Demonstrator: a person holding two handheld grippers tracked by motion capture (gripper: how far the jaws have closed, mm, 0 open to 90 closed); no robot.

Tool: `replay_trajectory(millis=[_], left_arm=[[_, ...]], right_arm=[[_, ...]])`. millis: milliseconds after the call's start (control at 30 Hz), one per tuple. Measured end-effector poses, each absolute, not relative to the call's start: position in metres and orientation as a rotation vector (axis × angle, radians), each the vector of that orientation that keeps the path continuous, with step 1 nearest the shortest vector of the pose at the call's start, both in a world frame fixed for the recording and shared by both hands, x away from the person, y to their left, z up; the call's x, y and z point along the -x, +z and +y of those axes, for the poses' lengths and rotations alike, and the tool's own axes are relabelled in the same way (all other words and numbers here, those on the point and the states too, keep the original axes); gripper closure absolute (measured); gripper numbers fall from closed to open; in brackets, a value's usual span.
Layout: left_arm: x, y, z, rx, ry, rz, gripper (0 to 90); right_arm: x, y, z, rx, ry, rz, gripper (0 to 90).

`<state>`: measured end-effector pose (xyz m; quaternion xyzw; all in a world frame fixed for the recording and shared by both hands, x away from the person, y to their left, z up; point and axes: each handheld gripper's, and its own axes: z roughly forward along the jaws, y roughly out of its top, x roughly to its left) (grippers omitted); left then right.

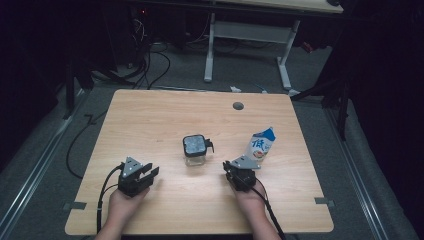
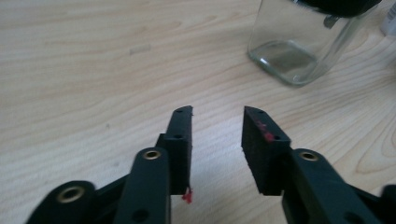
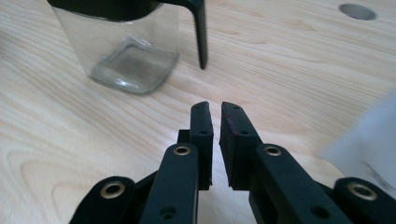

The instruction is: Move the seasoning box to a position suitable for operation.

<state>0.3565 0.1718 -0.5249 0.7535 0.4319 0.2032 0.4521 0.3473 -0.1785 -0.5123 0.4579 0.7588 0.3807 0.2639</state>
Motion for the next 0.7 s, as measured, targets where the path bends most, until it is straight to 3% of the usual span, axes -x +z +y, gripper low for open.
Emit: replay_trajectory(millis=[100,133,167,567,700], left_arm=[[-0.365,-0.525,0.167,-1.839,0.455,1.080,74.0],[-0.370,-0.526,0.164,-1.845,0.463,1.093,78.8],[-0.380,-0.526,0.158,-1.866,0.495,1.102,89.9],[-0.454,-0.519,0.117,-1.849,0.478,1.138,90.0],[-0.462,-0.524,0.104,-1.862,0.477,1.107,90.0]], right_arm=[[-0.337,-0.508,-0.190,-1.218,1.053,2.030,84.7],[-0.334,-0.507,-0.193,-1.210,1.065,2.031,84.8],[-0.327,-0.506,-0.198,-1.184,1.094,2.030,85.5],[-0.313,-0.513,-0.210,-1.166,1.162,2.030,84.0],[-0.312,-0.512,-0.209,-1.147,1.165,2.033,83.2]])
